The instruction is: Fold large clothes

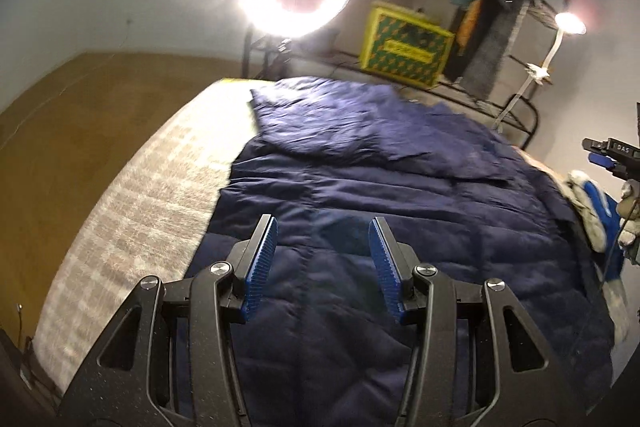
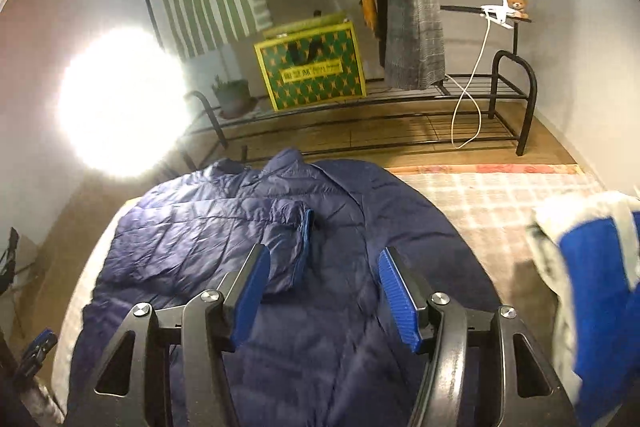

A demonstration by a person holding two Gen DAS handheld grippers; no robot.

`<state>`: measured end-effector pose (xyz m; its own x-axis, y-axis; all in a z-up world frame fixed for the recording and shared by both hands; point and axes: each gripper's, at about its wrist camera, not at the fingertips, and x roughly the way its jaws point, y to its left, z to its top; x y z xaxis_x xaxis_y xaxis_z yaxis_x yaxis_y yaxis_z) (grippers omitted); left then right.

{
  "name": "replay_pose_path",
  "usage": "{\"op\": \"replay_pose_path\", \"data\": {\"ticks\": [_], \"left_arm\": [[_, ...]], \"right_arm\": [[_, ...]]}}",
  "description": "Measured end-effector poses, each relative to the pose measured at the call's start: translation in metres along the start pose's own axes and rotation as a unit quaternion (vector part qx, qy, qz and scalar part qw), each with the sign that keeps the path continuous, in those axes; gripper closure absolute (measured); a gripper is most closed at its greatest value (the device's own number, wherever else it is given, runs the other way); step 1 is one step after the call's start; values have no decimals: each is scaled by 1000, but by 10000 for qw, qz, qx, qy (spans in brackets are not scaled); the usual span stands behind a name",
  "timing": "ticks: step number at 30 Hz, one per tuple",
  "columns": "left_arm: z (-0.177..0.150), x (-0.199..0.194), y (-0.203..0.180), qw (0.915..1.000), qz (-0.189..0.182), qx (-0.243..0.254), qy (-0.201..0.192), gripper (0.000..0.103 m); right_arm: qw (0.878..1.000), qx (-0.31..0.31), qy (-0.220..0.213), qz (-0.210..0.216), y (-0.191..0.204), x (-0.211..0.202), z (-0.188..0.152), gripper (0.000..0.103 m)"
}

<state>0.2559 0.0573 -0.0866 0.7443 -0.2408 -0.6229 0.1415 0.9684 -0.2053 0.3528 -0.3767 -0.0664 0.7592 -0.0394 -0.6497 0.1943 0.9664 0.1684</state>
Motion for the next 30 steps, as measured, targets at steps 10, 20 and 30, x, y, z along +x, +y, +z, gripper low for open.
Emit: {"op": "replay_pose_path", "data": {"ticks": [10,20,30], "left_arm": [[-28,-68,-85,9946,-725,723,-193,54],[-71,-93,-196,9732,-1672,1575,-134,54],[-132,-88,-338,9166,-2941,2658,512,54]], "right_arm": [[9991,-81,-416,-1,-43,-130,-72,43],[9948,108,-822,-589,-100,-233,-157,42],[9836,224,-1039,-1458,-134,-305,-241,36]]}}
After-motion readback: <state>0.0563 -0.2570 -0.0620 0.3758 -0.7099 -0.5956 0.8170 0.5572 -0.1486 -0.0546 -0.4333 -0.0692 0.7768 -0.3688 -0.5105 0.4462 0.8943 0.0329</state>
